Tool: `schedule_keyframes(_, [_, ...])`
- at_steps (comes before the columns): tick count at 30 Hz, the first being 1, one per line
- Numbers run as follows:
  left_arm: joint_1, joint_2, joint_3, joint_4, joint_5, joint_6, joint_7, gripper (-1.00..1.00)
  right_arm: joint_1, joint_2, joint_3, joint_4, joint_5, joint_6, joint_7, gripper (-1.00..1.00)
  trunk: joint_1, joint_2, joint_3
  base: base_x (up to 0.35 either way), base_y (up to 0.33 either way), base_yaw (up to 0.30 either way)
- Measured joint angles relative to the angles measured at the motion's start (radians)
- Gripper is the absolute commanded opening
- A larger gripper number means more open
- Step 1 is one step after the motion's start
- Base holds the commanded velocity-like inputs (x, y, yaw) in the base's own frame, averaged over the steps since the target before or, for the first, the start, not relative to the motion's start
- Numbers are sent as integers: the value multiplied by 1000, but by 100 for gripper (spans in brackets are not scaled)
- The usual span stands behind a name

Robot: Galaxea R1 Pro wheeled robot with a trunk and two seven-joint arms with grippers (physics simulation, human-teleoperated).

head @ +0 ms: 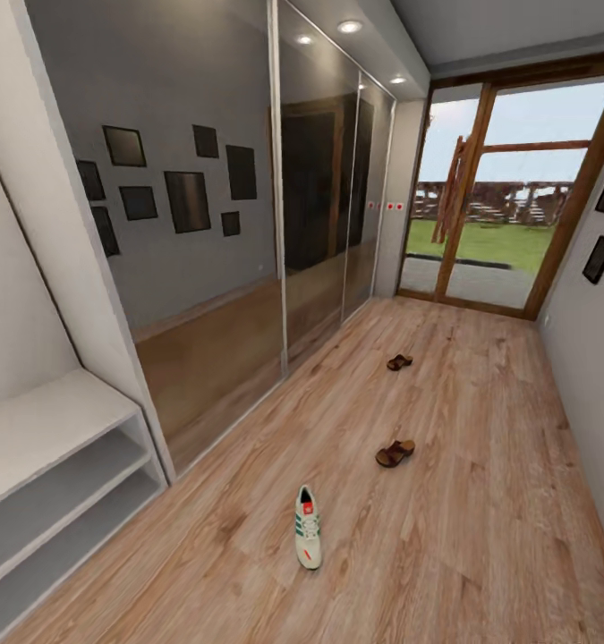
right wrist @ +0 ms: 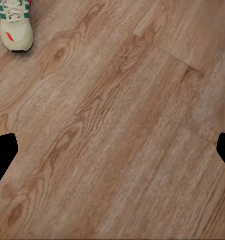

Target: Pick up the two gym shoes and the two sandals from the corridor floor and place them onto the hallstand (shoe rack) in the corridor, making sure they are on the rack and not on the floor. Arrange them so the two gym shoes are next to each other and the two sandals are next to each other.

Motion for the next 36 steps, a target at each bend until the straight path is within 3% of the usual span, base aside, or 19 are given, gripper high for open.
schedule_keyframes(36, [0,0,0,0,0,0,0,100,0,0,0,-1,0,0,0,100,0,0,-27,246,-188,-277])
